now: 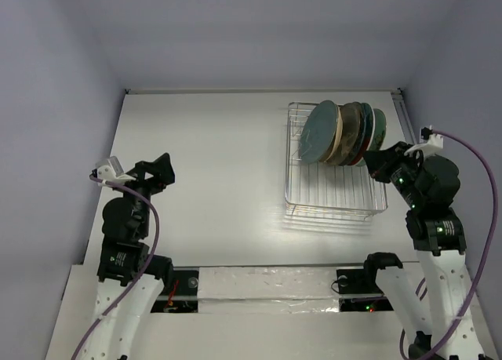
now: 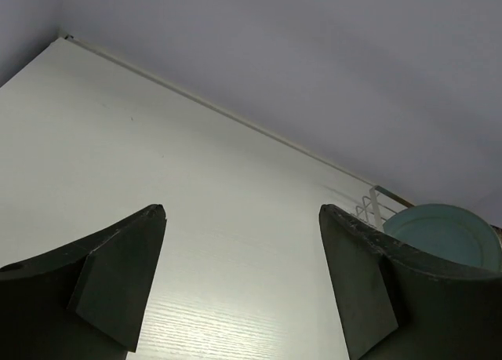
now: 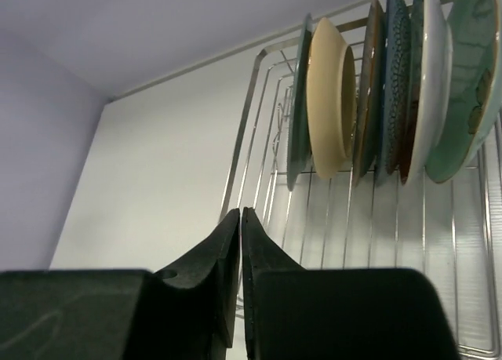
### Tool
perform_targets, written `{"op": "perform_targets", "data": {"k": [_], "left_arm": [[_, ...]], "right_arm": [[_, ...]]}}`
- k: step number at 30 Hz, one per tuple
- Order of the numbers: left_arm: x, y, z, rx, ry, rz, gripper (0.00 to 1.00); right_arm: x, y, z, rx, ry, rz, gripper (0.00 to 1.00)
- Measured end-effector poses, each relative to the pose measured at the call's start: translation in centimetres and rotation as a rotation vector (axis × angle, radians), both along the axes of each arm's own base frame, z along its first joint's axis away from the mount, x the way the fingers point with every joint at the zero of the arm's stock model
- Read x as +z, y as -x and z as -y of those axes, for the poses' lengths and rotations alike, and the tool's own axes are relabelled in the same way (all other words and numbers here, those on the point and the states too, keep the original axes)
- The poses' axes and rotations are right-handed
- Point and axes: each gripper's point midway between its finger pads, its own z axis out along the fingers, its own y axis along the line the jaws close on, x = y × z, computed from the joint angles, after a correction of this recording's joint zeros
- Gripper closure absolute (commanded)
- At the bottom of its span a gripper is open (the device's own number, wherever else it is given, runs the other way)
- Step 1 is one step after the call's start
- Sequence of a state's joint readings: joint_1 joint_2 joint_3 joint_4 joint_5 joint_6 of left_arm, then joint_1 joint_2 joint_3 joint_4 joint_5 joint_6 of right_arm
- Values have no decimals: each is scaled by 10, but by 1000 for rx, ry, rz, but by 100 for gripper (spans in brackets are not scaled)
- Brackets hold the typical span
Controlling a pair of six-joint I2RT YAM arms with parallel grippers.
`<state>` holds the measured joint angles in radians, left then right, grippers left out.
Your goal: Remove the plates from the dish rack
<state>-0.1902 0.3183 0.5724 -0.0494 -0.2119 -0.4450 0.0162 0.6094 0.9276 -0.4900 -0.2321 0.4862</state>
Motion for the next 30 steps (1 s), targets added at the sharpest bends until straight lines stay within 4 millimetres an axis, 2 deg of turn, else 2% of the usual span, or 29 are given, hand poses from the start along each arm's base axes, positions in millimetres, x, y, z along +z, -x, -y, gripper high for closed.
{"op": "perform_targets", "data": {"k": [2, 5, 8, 9, 11, 12, 13, 16, 17, 18, 21, 25, 30], "left_arm": [[-3, -1, 0, 0, -3, -8, 23], [-4, -2, 0, 0, -5, -13, 31], [-7, -3, 1, 0, -5, -20, 43], [-7, -3, 1, -1, -5, -21, 58], [-7, -3, 1, 0, 2, -21, 80], [-7, -3, 1, 0, 1, -21, 97], [-7, -3, 1, -1, 3, -21, 100], [-8, -3, 1, -1, -4, -24, 100], [-8, -3, 1, -1, -4, -24, 98], [-8, -3, 1, -1, -4, -25, 85], [-9, -4, 1, 0, -4, -29, 77], [-10, -4, 1, -1, -5, -33, 74], [-10, -4, 1, -1, -5, -33, 72]], "right_arm": [[2, -1, -4, 13, 3, 6, 100], [0, -12, -4, -1, 20, -9, 100], [-7, -29, -5, -15, 45, -46, 100], [-10, -35, -7, -20, 54, -62, 100], [-17, -49, -14, -21, 78, -94, 99], [-22, -57, -18, -20, 93, -114, 92], [-28, -65, -21, -22, 106, -134, 75], [-43, -86, -29, -33, 148, -183, 55], [-48, -92, -30, -38, 159, -198, 54], [-53, -99, -29, -47, 171, -211, 54], [-63, -117, -28, -76, 195, -245, 54], [-76, -136, -26, -104, 220, -277, 61], [-89, -146, -26, -117, 234, -302, 71]]}}
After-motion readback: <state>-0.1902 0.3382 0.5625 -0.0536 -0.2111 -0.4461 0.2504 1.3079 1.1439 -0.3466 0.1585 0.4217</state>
